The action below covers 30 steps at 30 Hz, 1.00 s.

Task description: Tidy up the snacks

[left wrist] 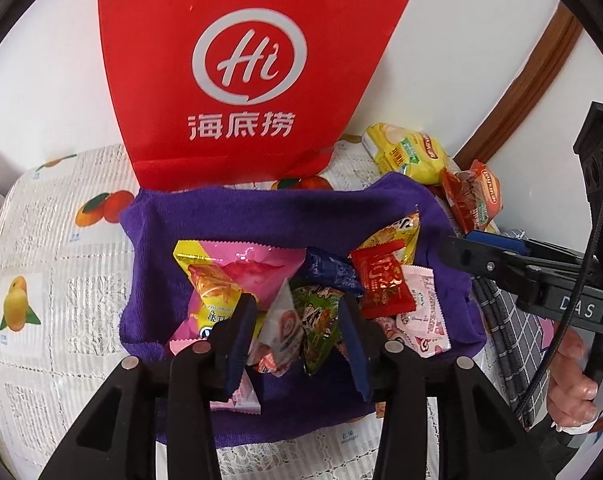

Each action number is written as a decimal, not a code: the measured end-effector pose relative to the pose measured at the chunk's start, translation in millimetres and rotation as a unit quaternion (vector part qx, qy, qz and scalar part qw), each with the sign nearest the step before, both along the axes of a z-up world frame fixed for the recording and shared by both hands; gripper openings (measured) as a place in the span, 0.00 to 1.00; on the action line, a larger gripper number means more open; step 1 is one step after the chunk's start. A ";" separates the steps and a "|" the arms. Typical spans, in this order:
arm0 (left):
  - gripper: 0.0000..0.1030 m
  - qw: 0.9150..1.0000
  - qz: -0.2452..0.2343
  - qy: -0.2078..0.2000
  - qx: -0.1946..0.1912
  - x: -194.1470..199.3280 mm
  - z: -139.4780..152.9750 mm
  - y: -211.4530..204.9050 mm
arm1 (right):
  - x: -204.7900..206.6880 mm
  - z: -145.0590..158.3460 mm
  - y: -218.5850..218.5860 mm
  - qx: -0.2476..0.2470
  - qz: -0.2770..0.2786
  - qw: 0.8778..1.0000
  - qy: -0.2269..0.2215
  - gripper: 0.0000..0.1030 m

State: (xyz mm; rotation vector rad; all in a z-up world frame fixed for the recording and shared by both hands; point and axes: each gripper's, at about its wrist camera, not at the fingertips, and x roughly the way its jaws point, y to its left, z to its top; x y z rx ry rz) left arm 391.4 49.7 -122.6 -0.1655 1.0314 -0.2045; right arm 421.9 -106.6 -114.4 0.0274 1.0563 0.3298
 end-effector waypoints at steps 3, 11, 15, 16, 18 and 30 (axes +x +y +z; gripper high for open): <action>0.45 1.000 -0.001 -0.019 0.003 -4.1 9.2 0.3 | -7.2 9.5 3.9 -0.018 -0.003 1.000 -0.026 0.58; 0.57 0.997 -0.007 -0.078 0.021 -20.3 39.4 -1.5 | -38.5 43.1 14.6 -0.058 -0.031 0.992 -0.105 0.59; 0.61 0.993 -0.003 -0.102 0.053 -28.3 51.1 -4.7 | -64.0 55.9 14.8 -0.052 -0.038 0.991 -0.121 0.59; 0.62 0.993 -0.002 -0.105 0.058 -30.3 53.5 -5.5 | -72.5 57.4 13.8 -0.044 -0.036 0.991 -0.117 0.59; 0.63 0.992 -0.003 -0.108 0.062 -34.5 56.9 -7.3 | -84.3 57.6 11.9 -0.037 -0.036 0.992 -0.113 0.59; 0.81 0.990 0.011 -0.128 0.066 -99.9 77.8 -19.5 | -186.5 61.9 -8.6 -0.063 -0.086 0.985 -0.138 0.86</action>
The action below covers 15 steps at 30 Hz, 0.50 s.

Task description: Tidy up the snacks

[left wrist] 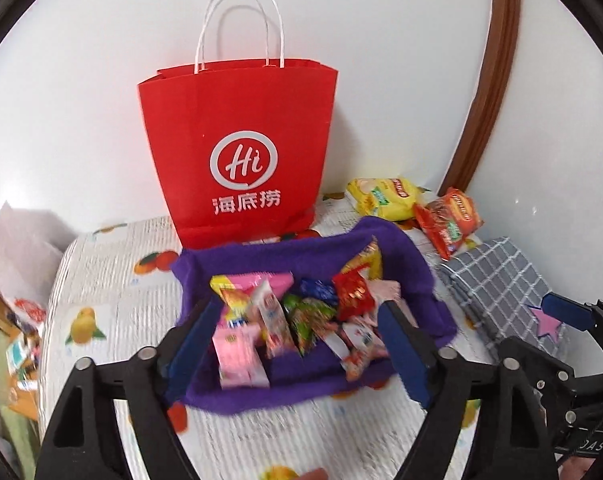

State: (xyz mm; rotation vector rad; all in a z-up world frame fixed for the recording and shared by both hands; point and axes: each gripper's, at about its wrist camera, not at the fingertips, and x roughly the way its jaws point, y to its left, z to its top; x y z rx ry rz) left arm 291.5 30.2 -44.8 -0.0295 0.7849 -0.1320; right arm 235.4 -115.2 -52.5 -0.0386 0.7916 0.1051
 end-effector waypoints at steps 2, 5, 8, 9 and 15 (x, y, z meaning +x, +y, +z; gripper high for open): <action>0.85 1.000 -0.003 -0.001 0.000 -18.1 2.1 -3.6 | -17.3 0.2 -2.6 -0.005 -0.011 1.000 0.002 0.88; 0.92 1.000 0.000 -0.015 0.001 -49.5 8.3 -6.3 | -35.9 -3.0 -7.6 0.006 -0.016 1.000 0.024 0.88; 0.93 1.000 0.010 -0.023 0.002 -73.0 13.8 -6.9 | -57.9 -4.4 -13.7 0.025 -0.021 0.999 0.029 0.88; 0.93 1.000 0.014 -0.025 0.003 -81.8 15.8 -7.1 | -66.7 -4.0 -15.2 0.026 -0.024 0.999 0.025 0.88; 0.93 0.999 0.022 -0.032 0.007 -124.4 19.1 -8.8 | -107.5 -2.6 -18.3 0.022 -0.034 0.999 0.014 0.91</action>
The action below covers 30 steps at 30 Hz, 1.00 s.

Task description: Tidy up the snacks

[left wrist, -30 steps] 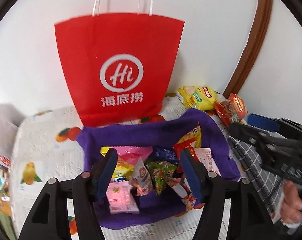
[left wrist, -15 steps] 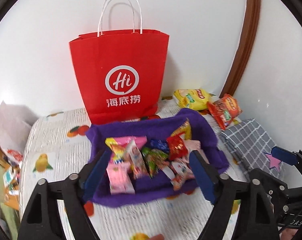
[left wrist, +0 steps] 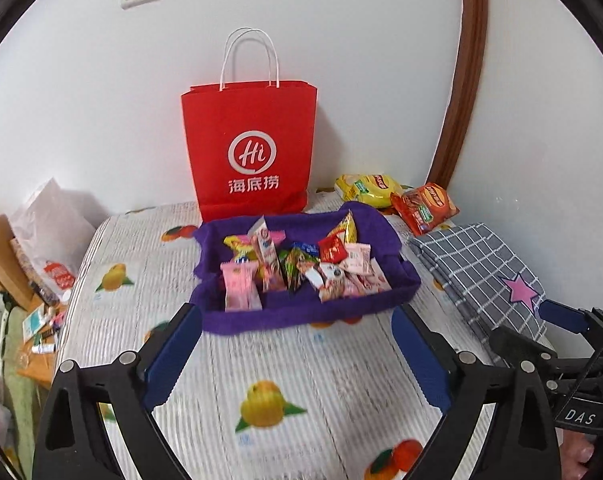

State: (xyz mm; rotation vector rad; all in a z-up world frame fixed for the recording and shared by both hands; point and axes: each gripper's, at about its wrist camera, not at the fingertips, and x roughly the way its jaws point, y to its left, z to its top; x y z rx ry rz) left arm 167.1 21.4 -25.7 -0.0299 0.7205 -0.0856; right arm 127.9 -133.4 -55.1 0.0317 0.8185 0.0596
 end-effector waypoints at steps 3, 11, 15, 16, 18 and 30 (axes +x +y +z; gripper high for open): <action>0.93 1.000 0.004 0.002 -0.005 -15.2 -2.2 0.6 | -16.6 1.9 -1.1 -0.008 -0.007 1.000 -0.007 0.92; 0.93 1.000 0.000 -0.006 -0.007 -52.0 1.7 -4.1 | -47.0 12.4 -2.4 -0.011 -0.005 1.000 -0.022 0.92; 0.93 1.000 0.003 -0.006 -0.010 -62.5 1.6 -4.9 | -56.1 16.0 -4.8 -0.010 -0.010 1.000 -0.026 0.92; 0.93 1.000 0.004 -0.005 -0.011 -64.7 1.3 -5.1 | -58.7 16.1 -4.6 -0.010 -0.010 1.000 -0.027 0.92; 0.93 1.000 0.003 -0.005 -0.012 -68.8 1.5 -6.4 | -61.6 15.8 -3.8 -0.012 -0.009 1.000 -0.027 0.92; 0.93 1.000 -0.001 -0.018 -0.009 -87.4 9.3 -12.6 | -82.0 20.5 1.3 -0.017 0.002 0.999 -0.040 0.92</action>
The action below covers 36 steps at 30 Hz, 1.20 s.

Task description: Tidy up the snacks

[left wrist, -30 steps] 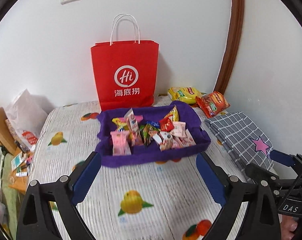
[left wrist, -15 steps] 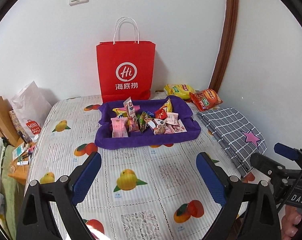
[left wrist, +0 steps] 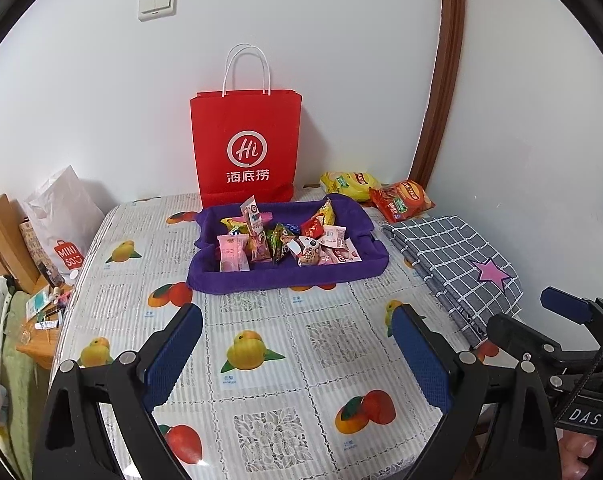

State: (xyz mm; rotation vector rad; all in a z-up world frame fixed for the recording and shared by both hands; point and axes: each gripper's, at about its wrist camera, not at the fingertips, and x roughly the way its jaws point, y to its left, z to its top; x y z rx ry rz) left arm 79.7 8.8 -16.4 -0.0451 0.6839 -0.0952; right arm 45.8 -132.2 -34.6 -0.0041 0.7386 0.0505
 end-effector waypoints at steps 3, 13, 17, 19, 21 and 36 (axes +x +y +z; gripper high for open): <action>0.93 1.000 0.001 -0.001 -0.002 -2.8 1.1 1.2 | -3.5 0.6 -0.1 0.000 0.001 1.000 -0.003 0.92; 0.93 1.000 0.004 -0.005 -0.005 -9.8 4.1 4.1 | -13.1 3.8 4.6 -0.006 0.007 1.000 -0.011 0.92; 0.93 1.000 0.004 -0.005 -0.006 -10.5 4.0 3.8 | -15.3 5.0 5.7 -0.006 0.010 1.000 -0.013 0.92; 0.93 1.000 0.004 -0.005 -0.006 -10.5 4.1 3.7 | -15.8 5.3 6.0 -0.006 0.008 1.000 -0.014 0.92; 0.93 1.000 0.003 -0.005 -0.006 -11.0 4.1 3.8 | -15.6 5.3 5.8 -0.006 0.009 1.000 -0.014 0.92; 0.93 1.000 0.004 -0.005 -0.006 -10.4 3.7 2.9 | -18.0 8.0 3.4 -0.005 0.010 1.000 -0.016 0.92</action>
